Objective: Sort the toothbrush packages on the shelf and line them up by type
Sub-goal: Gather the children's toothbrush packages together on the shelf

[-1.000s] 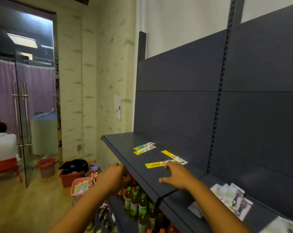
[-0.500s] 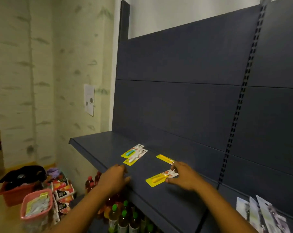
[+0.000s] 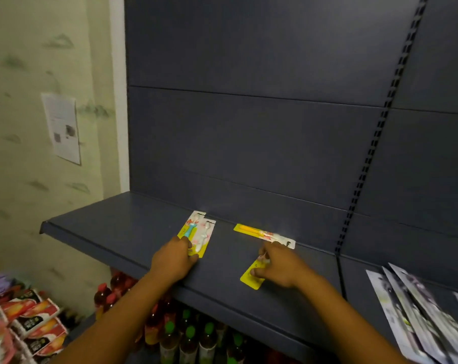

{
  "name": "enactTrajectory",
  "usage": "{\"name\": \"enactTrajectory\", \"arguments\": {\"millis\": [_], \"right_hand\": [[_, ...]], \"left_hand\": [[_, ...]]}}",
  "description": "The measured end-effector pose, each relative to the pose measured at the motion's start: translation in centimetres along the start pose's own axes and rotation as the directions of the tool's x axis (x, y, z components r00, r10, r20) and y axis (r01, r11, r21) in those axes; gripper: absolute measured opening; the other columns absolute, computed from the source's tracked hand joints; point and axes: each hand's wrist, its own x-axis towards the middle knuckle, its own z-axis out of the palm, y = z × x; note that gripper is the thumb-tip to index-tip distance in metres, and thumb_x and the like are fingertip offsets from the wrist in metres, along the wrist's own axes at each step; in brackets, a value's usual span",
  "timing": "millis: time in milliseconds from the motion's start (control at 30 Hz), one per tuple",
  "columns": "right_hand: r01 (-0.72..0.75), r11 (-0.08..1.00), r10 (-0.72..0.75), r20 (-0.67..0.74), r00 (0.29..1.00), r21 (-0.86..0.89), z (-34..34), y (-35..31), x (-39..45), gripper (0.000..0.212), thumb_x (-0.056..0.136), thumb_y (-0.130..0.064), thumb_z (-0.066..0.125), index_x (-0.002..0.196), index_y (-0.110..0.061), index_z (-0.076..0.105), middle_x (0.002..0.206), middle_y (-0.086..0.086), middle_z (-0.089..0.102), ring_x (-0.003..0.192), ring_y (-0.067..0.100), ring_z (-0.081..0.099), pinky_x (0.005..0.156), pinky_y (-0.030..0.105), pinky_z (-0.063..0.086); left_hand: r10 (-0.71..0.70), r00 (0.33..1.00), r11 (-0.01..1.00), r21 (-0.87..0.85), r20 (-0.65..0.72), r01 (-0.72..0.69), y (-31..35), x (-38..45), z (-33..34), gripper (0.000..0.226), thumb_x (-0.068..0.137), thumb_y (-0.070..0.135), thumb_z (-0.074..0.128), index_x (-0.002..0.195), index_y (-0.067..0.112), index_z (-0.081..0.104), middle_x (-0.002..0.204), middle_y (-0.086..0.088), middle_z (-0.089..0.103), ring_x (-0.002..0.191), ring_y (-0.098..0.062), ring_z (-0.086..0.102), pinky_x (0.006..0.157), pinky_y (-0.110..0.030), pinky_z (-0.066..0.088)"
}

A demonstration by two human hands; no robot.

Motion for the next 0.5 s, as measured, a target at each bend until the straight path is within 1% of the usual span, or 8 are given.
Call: {"name": "enactTrajectory", "arguments": {"millis": [33, 100, 200, 267, 367, 433, 500], "right_hand": [[-0.009, 1.0, 0.009, -0.015, 1.0, -0.003, 0.0, -0.1, -0.2, 0.053, 0.077, -0.051, 0.072, 0.115, -0.02, 0.052, 0.118, -0.001, 0.054, 0.104, 0.019, 0.053, 0.088, 0.033, 0.047], [-0.033, 0.999, 0.033, -0.037, 0.999, -0.005, -0.2, -0.2, -0.8, 0.055, 0.078, -0.051, 0.072, 0.118, -0.018, 0.052, 0.12, 0.001, 0.053, 0.105, 0.02, 0.053, 0.087, 0.032, 0.047], [-0.066, 0.997, 0.064, -0.061, 0.996, -0.029, -0.4, 0.1, -1.8, 0.057, 0.079, -0.052, 0.071, 0.122, -0.02, 0.052, 0.123, 0.0, 0.051, 0.108, 0.02, 0.053, 0.086, 0.031, 0.046], [-0.068, 0.997, 0.064, -0.076, 0.995, -0.042, -0.4, 0.9, -2.3, 0.056, 0.079, -0.054, 0.069, 0.122, -0.022, 0.051, 0.128, -0.002, 0.051, 0.113, 0.018, 0.051, 0.091, 0.031, 0.047], [-0.071, 0.997, 0.068, -0.079, 0.995, -0.026, -0.4, 1.9, -2.9, 0.064, 0.078, -0.058, 0.066, 0.131, -0.026, 0.048, 0.135, -0.005, 0.049, 0.122, 0.016, 0.049, 0.099, 0.036, 0.047], [-0.083, 0.996, 0.082, -0.089, 0.993, -0.013, -0.4, 2.1, -3.2, 0.067, 0.078, -0.059, 0.066, 0.134, -0.028, 0.045, 0.136, -0.006, 0.048, 0.123, 0.014, 0.048, 0.101, 0.036, 0.047], [-0.093, 0.995, 0.091, -0.078, 0.993, -0.024, -0.4, 2.2, -3.4, 0.067, 0.08, -0.057, 0.066, 0.136, -0.029, 0.043, 0.135, -0.006, 0.047, 0.125, 0.015, 0.046, 0.102, 0.036, 0.046]], "left_hand": [[-0.007, 1.0, 1.0, 0.013, 0.01, 0.007, 0.2, 0.7, 0.1, 0.04, 0.091, 0.047, 0.055, 0.118, 0.017, 0.055, 0.125, -0.007, 0.051, 0.108, -0.027, 0.057, 0.084, -0.038, 0.051], [-0.031, 0.999, 0.999, 0.038, 0.029, 0.03, 0.7, 1.9, 0.5, 0.05, 0.091, 0.053, 0.054, 0.124, 0.016, 0.054, 0.131, -0.009, 0.046, 0.111, -0.03, 0.057, 0.085, -0.04, 0.049], [-0.07, 0.997, 0.996, 0.048, 0.02, 0.069, 1.3, 3.4, 1.4, 0.056, 0.09, 0.057, 0.053, 0.126, 0.014, 0.054, 0.137, -0.01, 0.042, 0.113, -0.032, 0.056, 0.086, -0.039, 0.048], [-0.101, 0.995, 0.994, 0.037, 0.014, 0.101, 1.4, 4.2, 1.8, 0.057, 0.09, 0.058, 0.052, 0.127, 0.015, 0.055, 0.137, -0.011, 0.044, 0.115, -0.031, 0.056, 0.087, -0.037, 0.048], [-0.123, 0.992, 0.992, 0.042, 0.019, 0.122, 1.1, 5.2, 2.5, 0.057, 0.087, 0.057, 0.057, 0.127, 0.016, 0.055, 0.133, -0.01, 0.048, 0.114, -0.029, 0.057, 0.087, -0.037, 0.05], [-0.122, 0.992, 0.992, 0.044, 0.015, 0.121, 1.1, 5.7, 2.7, 0.055, 0.085, 0.053, 0.062, 0.125, 0.016, 0.055, 0.134, -0.01, 0.046, 0.114, -0.03, 0.057, 0.086, -0.038, 0.05], [-0.13, 0.991, 0.992, 0.007, 0.024, 0.13, 1.2, 5.9, 2.9, 0.048, 0.086, 0.047, 0.062, 0.12, 0.015, 0.058, 0.132, -0.011, 0.047, 0.113, -0.03, 0.056, 0.084, -0.039, 0.051]]}}
